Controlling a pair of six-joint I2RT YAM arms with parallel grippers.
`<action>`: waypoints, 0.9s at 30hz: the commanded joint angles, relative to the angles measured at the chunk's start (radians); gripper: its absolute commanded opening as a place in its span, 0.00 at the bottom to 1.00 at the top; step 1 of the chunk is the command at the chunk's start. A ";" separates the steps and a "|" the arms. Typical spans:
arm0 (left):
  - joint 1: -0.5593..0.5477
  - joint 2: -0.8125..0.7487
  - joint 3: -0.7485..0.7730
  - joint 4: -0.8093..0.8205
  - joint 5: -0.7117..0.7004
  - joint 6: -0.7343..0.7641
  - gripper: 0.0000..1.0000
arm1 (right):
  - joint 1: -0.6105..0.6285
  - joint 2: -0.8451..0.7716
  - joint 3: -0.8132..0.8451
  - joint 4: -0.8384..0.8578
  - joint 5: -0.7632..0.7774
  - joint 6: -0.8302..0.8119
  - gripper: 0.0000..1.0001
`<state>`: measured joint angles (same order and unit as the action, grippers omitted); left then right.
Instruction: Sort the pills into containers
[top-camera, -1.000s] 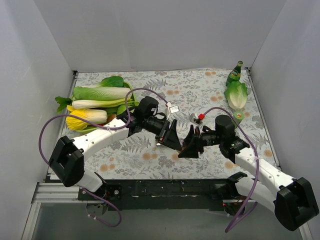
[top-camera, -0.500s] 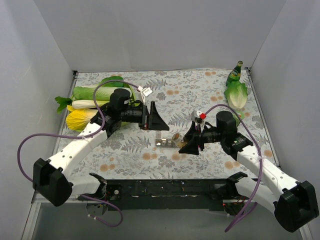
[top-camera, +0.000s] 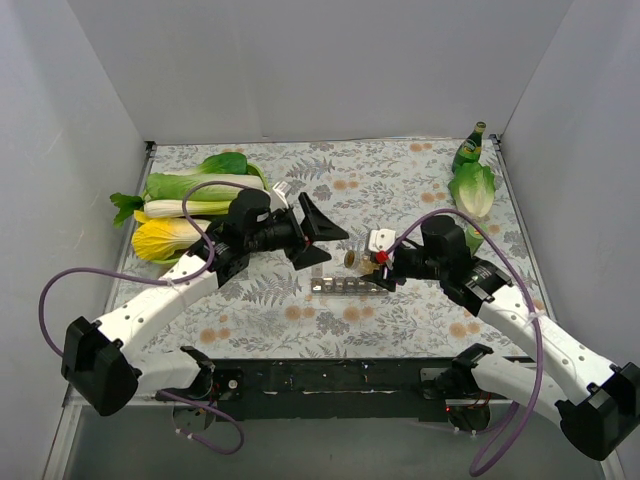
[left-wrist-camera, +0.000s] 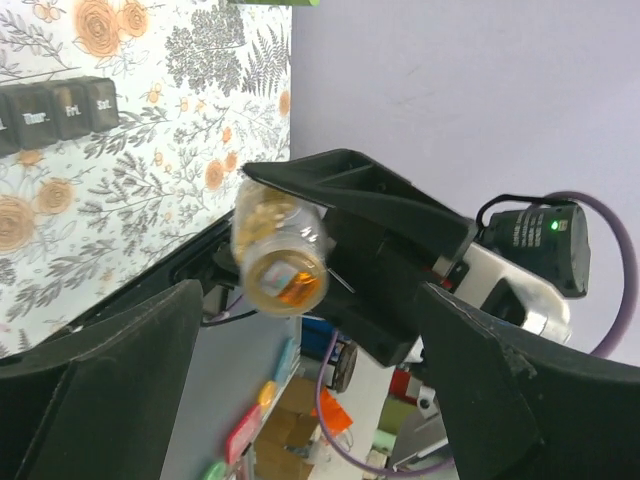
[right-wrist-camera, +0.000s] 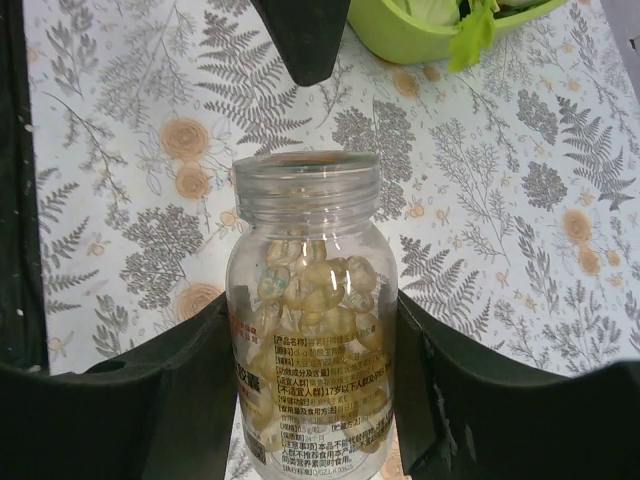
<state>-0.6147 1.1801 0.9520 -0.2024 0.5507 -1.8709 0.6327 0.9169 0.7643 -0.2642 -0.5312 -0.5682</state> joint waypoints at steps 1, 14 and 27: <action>-0.083 0.039 0.105 -0.063 -0.192 -0.129 0.85 | 0.022 0.013 0.052 0.002 0.105 -0.098 0.01; -0.141 0.135 0.191 -0.198 -0.255 -0.125 0.73 | 0.022 0.014 0.043 0.008 0.099 -0.059 0.01; -0.163 0.170 0.171 -0.180 -0.192 -0.074 0.65 | 0.005 0.025 0.046 0.017 0.079 0.002 0.01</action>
<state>-0.7731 1.3602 1.1137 -0.3828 0.3313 -1.9759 0.6483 0.9409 0.7650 -0.2890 -0.4366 -0.5972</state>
